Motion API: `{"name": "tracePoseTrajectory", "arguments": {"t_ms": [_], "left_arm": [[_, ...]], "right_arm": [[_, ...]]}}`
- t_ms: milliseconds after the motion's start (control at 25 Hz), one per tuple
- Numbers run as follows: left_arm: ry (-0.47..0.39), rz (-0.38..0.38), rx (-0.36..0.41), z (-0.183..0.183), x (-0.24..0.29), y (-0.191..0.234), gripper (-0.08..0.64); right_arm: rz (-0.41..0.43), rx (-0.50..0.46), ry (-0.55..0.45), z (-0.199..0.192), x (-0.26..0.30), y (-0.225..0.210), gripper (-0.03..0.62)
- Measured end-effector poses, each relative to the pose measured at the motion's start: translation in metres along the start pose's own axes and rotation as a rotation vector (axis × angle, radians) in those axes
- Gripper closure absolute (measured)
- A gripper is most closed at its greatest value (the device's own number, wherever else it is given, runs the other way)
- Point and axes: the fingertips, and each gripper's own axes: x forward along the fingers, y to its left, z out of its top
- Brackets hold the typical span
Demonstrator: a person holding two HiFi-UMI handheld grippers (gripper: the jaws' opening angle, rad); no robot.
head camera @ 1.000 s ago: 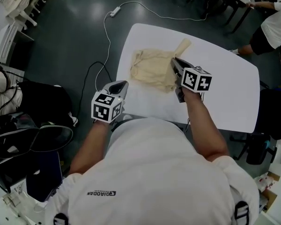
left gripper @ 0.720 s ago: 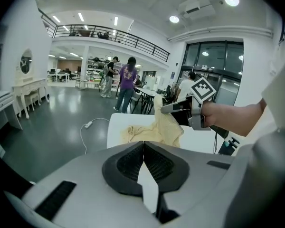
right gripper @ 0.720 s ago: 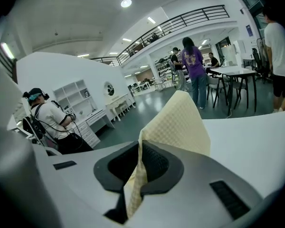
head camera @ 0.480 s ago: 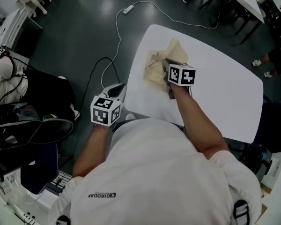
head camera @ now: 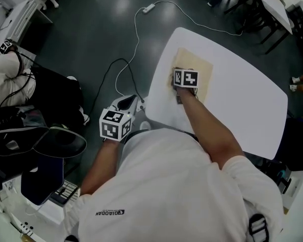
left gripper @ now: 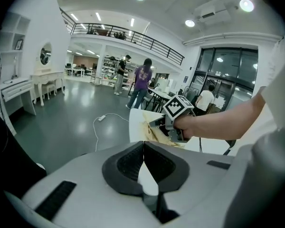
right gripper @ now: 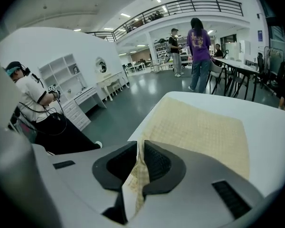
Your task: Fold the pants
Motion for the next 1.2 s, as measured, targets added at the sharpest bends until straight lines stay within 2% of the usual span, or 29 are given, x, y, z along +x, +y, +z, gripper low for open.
{"name": "tracePoseTrajectory", "arguments": {"t_ms": [400,640,720,840,960,1080,1200], "left_arm": [[0.017,-0.053,0.024,-0.004,-0.011,0.017,0.532],[0.033,-0.087,0.047,-0.031,-0.028,0.008,0.532],[0.034,-0.104,0.053,-0.021,-0.018,0.011,0.532],[0.039,-0.131,0.062,0.001,0.006,0.019,0.532],[0.053,-0.164,0.086,-0.004,0.009,0.008,0.532],[0.077,-0.201,0.143,-0.009,0.012,-0.012,0.532],[0.062,-0.216,0.174,-0.003,0.014,-0.039,0.532]], "right_arm": [[-0.019,0.023,0.049,-0.016,0.036,0.013,0.477],[0.008,0.035,0.053,-0.041,0.023,0.027,0.453],[0.034,0.06,0.038,-0.026,0.02,0.026,0.425],[0.063,0.087,-0.013,0.005,0.007,0.024,0.417],[0.1,0.09,-0.09,0.004,-0.034,0.036,0.419],[0.149,0.084,-0.183,-0.005,-0.083,0.042,0.471],[0.209,0.084,-0.258,-0.019,-0.137,0.042,0.558]]}}
